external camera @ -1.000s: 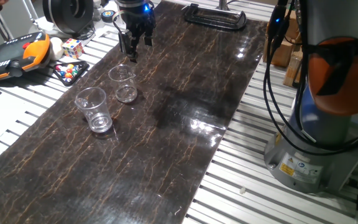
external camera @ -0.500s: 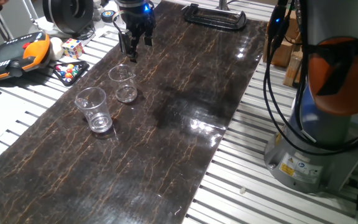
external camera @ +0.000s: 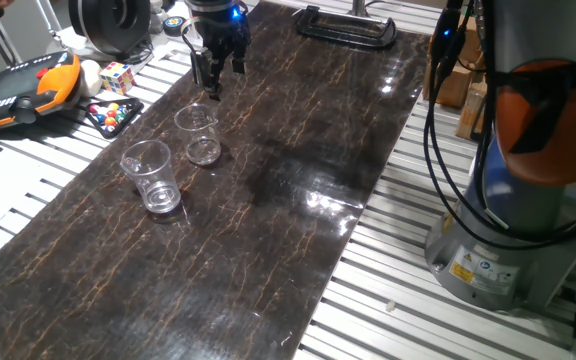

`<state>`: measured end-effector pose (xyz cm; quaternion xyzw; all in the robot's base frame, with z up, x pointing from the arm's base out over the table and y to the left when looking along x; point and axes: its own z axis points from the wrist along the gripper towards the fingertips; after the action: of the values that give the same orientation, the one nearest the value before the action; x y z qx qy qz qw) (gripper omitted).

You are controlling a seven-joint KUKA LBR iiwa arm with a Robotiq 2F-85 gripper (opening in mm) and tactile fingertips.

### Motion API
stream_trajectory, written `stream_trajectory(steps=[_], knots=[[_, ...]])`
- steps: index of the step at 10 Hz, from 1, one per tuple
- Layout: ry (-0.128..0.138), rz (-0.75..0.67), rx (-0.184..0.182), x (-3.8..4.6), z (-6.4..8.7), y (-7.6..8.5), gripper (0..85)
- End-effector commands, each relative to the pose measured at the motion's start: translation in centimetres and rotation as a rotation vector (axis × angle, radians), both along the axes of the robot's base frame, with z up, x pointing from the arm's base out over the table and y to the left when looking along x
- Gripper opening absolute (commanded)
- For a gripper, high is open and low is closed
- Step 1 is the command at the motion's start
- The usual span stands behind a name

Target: Pour the water from one cup into another empty cup

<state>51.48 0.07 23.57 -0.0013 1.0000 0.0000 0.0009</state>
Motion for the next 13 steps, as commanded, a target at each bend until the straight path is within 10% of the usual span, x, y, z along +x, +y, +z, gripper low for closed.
stream_trajectory(steps=[1,13], knots=[[0.017,-0.102,0.012,0.01,0.01,0.01,0.7],[0.022,-0.112,0.017,-0.05,0.20,0.23,0.7]])
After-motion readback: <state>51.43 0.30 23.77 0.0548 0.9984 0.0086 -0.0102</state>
